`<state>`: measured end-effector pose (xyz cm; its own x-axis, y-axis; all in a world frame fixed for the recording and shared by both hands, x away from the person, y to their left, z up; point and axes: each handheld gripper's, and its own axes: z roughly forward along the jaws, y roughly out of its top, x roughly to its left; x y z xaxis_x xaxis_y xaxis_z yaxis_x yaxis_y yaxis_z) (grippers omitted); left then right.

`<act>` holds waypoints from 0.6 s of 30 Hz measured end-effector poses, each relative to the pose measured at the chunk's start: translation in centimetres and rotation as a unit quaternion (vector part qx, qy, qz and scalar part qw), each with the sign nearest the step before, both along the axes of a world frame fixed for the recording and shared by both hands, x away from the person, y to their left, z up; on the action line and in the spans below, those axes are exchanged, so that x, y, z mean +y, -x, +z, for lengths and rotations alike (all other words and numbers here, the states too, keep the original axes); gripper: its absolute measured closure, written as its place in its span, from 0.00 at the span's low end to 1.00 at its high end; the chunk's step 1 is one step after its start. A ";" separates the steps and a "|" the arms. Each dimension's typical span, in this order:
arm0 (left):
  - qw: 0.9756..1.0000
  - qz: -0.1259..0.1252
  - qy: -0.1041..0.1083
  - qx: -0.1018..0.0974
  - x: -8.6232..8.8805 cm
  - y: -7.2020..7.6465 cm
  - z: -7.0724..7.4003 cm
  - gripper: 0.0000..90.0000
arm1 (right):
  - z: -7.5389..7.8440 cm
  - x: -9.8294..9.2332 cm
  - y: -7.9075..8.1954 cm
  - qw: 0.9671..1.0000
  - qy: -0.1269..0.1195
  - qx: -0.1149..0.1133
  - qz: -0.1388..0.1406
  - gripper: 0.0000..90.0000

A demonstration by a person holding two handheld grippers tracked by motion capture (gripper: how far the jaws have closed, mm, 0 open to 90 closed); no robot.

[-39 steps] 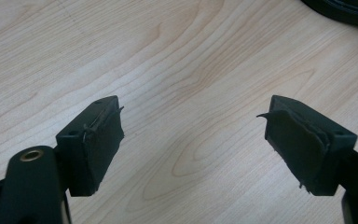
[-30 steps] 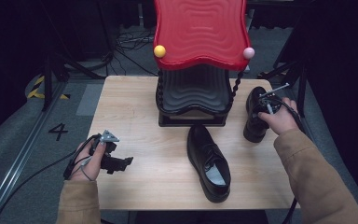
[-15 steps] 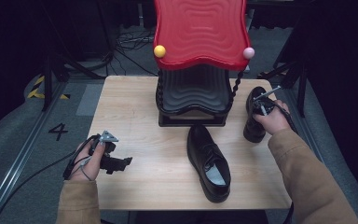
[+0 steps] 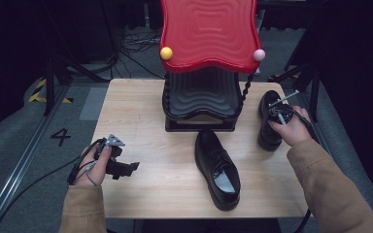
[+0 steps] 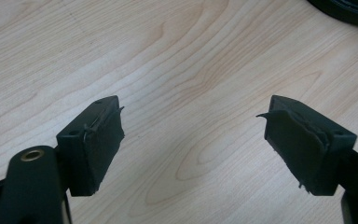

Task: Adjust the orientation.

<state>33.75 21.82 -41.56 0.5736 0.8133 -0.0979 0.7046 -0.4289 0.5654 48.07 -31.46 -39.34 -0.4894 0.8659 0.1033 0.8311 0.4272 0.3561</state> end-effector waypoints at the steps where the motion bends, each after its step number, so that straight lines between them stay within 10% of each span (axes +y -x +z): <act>1: 1.000 0.000 0.000 0.000 0.0 0.0 0.0 0.22 | 0.0 0.0 0.0 1.000 0.000 0.000 0.000 0.91; 18: 1.000 -0.017 -0.004 -0.002 -1.1 -0.9 0.2 0.22 | 3.6 1.6 10.4 0.992 0.020 -0.030 0.124 0.89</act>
